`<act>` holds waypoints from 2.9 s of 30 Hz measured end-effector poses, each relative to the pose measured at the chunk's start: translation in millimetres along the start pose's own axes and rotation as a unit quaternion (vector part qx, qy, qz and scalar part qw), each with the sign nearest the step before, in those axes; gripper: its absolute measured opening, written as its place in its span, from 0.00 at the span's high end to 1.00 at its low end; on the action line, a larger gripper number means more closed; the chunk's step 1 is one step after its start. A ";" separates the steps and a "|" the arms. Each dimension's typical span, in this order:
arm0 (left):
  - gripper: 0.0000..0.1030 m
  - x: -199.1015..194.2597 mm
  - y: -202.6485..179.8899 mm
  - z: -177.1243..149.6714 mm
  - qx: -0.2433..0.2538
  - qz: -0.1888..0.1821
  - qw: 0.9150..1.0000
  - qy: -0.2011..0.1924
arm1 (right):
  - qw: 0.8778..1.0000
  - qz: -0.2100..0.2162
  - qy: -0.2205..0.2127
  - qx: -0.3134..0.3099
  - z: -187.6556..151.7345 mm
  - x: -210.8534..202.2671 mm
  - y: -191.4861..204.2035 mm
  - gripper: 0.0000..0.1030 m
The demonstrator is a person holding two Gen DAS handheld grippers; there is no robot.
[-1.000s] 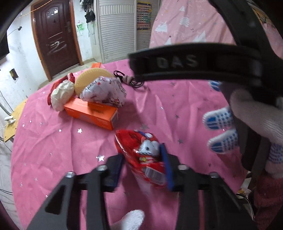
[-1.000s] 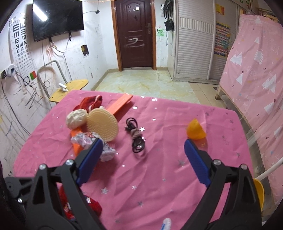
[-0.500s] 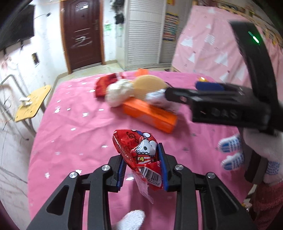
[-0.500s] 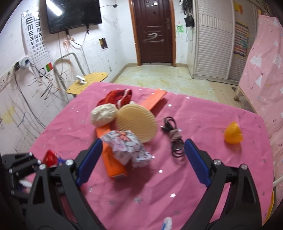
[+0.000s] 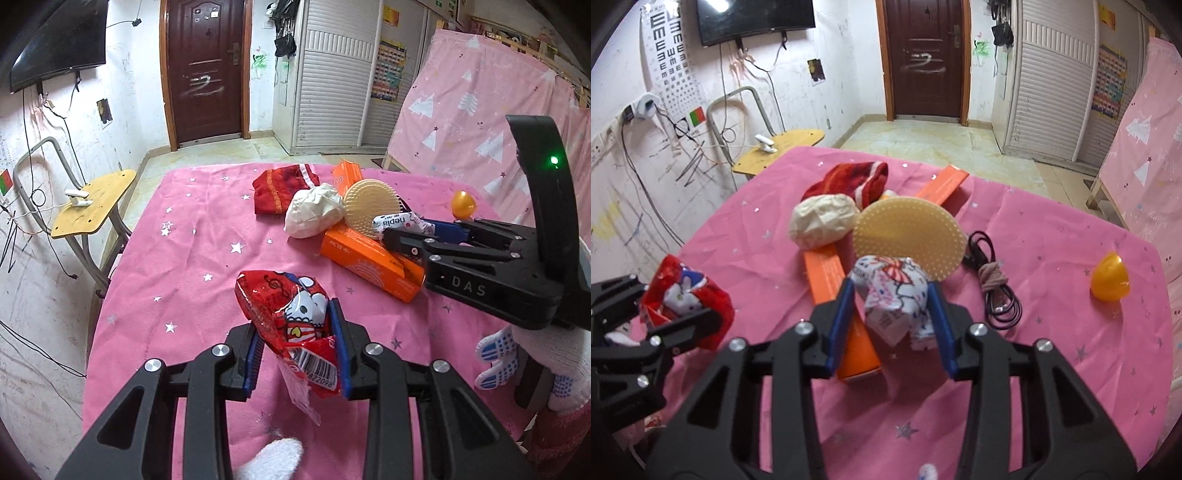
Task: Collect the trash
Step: 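Carry wrapper and paper to the yellow bin and open both tools over it, then move both open tools back over the table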
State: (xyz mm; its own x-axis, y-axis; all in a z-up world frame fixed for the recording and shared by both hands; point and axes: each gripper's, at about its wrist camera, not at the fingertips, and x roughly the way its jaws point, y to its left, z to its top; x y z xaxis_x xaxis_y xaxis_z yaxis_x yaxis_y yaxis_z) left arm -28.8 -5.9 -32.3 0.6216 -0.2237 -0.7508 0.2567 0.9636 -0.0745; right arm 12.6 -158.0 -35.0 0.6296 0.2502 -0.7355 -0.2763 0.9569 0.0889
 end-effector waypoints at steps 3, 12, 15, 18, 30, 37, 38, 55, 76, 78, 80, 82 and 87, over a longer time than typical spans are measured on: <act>0.76 -4.1 -1.3 1.7 0.002 0.004 1.000 -0.004 | 1.000 0.003 -0.016 0.010 -0.5 -9.2 -4.8 0.64; 0.76 -14.1 -23.2 14.2 0.019 0.004 1.000 -0.018 | 0.997 0.001 -0.061 0.057 -14.5 -56.2 -44.9 0.64; 0.76 -16.9 -39.6 19.7 0.031 0.003 0.999 -0.022 | 0.994 -0.007 -0.077 0.077 -23.4 -74.3 -65.5 0.64; 0.76 -18.6 -59.3 24.5 0.045 -0.002 0.999 -0.024 | 0.991 -0.019 -0.091 0.097 -33.1 -90.8 -87.6 0.63; 0.76 -21.8 -150.0 46.3 0.093 -0.045 0.994 -0.028 | 0.965 -0.104 -0.152 0.187 -91.0 -166.0 -193.2 0.63; 0.76 -21.8 -223.9 63.1 0.125 -0.097 0.987 -0.036 | 0.944 -0.163 -0.161 0.239 -138.0 -199.0 -247.5 0.63; 0.76 -21.4 -233.8 63.9 0.129 -0.103 0.986 -0.038 | 0.939 -0.175 -0.159 0.248 -146.7 -202.4 -256.2 0.63; 0.71 -0.7 -411.7 58.3 0.215 -0.192 0.957 -0.039 | 0.913 -0.193 -0.148 0.327 -221.7 -198.2 -321.5 0.47; 0.50 -3.7 -377.8 63.0 0.188 -0.178 0.965 -0.041 | 0.925 -0.173 -0.156 0.301 -205.1 -197.3 -299.7 0.40; 0.48 -5.9 -360.8 67.9 0.176 -0.172 0.968 -0.045 | 0.928 -0.167 -0.154 0.294 -197.1 -194.7 -292.6 0.40; 0.46 -6.2 -348.4 71.9 0.167 -0.167 0.971 -0.048 | 0.932 -0.164 -0.152 0.286 -188.0 -191.1 -284.6 0.39; 0.45 -5.2 -331.0 76.5 0.153 -0.160 0.974 -0.050 | 0.936 -0.161 -0.150 0.276 -178.3 -187.9 -276.6 0.39; 0.44 -0.7 -290.8 87.4 0.126 -0.146 0.980 -0.053 | 0.948 -0.151 -0.142 0.243 -145.6 -176.5 -252.5 0.38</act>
State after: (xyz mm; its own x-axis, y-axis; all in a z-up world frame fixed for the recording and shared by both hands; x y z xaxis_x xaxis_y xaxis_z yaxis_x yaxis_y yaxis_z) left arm -39.2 -298.8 47.3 0.5642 -0.5117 -0.6479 0.6013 0.7925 -0.1023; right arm -134.5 -465.2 -25.5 0.8165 -0.0817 -0.5716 0.2700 0.9291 0.2529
